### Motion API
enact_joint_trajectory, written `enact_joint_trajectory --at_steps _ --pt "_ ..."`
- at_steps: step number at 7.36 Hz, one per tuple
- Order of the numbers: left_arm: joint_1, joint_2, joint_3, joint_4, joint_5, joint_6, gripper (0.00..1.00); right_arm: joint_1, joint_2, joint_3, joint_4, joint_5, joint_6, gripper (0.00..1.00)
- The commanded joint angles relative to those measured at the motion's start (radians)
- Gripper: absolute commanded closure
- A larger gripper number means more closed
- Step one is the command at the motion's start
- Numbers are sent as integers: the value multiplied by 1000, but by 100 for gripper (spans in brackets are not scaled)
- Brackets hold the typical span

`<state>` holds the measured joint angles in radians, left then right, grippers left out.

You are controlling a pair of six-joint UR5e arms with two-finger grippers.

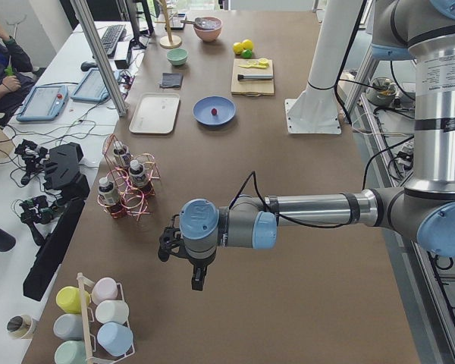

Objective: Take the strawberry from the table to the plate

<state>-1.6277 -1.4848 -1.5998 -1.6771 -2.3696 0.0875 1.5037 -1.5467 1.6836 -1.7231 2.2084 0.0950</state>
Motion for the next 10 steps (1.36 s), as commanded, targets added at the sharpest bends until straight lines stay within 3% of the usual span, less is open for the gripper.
enact_joint_trajectory --at_steps 1,10 --pt "0 0 -2 -1 0 0 2 1 -3 -2 0 4 2 0" --pt "0 14 1 -1 0 0 2 1 -36 -1 3 10 3 0"
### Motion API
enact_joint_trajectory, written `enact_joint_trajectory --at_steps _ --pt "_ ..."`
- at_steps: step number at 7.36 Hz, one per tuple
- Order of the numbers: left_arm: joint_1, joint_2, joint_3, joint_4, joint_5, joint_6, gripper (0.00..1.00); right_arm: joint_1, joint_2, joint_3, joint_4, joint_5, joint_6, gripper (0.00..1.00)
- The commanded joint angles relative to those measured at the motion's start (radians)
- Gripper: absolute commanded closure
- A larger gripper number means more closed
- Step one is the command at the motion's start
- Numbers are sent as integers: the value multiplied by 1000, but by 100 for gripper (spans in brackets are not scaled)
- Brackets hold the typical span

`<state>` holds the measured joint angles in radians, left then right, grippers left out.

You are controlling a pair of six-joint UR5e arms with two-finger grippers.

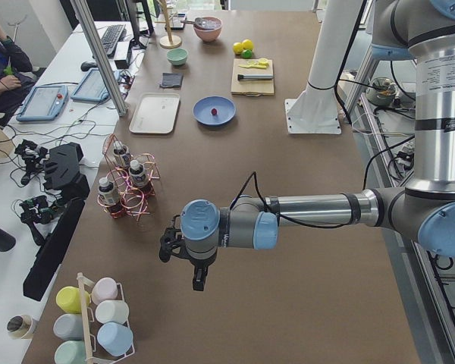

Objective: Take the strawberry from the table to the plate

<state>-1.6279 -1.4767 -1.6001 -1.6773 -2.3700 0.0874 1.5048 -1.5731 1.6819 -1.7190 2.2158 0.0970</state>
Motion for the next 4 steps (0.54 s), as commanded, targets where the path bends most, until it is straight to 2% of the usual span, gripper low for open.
enact_joint_trajectory --at_steps 1,4 --pt "0 7 3 -1 1 0 2 0 -22 2 1 4 0 0" --pt "0 21 2 -4 0 0 2 0 -30 2 1 5 -2 0"
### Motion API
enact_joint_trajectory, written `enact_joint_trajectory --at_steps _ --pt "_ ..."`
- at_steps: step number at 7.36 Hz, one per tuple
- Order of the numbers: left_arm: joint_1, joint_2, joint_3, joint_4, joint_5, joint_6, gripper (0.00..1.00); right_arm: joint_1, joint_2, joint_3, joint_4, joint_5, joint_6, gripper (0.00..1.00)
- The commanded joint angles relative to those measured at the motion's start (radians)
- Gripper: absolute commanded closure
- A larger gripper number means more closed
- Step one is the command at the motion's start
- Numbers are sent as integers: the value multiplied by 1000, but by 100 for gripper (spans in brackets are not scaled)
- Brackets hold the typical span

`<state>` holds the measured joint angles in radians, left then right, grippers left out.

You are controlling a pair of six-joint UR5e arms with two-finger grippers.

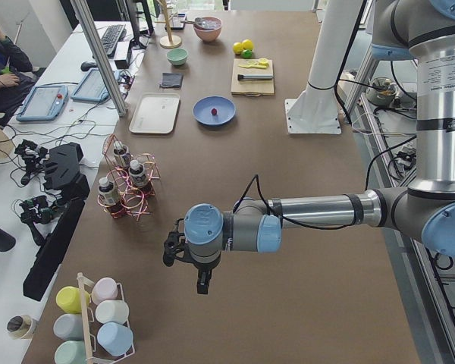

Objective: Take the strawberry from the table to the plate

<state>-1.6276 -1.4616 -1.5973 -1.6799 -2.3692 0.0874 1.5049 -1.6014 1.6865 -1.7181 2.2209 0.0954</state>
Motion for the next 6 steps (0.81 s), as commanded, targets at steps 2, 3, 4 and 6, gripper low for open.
enact_joint_trajectory --at_steps 2,3,4,6 --pt "0 10 0 -1 1 0 2 0 -9 -2 0 0 0 0" --pt "0 12 0 -3 1 0 2 0 -12 -1 0 0 0 0" --pt "0 12 0 -3 -1 0 2 0 -12 1 0 0 0 0" --pt "0 12 0 -3 -1 0 2 0 -12 2 2 0 0 0"
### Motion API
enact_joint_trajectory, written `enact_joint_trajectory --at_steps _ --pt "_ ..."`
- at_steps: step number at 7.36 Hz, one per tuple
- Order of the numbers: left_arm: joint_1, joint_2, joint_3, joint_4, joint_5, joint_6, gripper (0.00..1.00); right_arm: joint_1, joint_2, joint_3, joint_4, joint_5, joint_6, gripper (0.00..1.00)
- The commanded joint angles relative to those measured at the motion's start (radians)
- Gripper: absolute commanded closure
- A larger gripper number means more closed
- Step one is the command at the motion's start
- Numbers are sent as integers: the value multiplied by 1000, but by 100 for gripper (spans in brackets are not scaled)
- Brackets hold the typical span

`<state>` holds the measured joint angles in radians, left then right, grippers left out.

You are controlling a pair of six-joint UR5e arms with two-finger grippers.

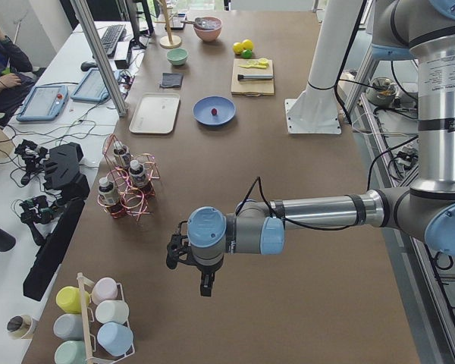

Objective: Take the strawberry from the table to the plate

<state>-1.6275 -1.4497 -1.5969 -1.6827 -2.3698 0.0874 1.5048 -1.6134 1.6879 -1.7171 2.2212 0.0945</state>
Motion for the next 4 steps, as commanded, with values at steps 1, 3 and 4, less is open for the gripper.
enact_joint_trajectory --at_steps 1,3,4 --pt "0 0 -1 -2 0 0 2 0 0 1 1 0 -1 0" --pt "0 0 -1 -3 0 0 2 0 0 3 1 0 1 0" --pt "0 0 0 -3 0 0 2 0 0 6 1 0 1 0"
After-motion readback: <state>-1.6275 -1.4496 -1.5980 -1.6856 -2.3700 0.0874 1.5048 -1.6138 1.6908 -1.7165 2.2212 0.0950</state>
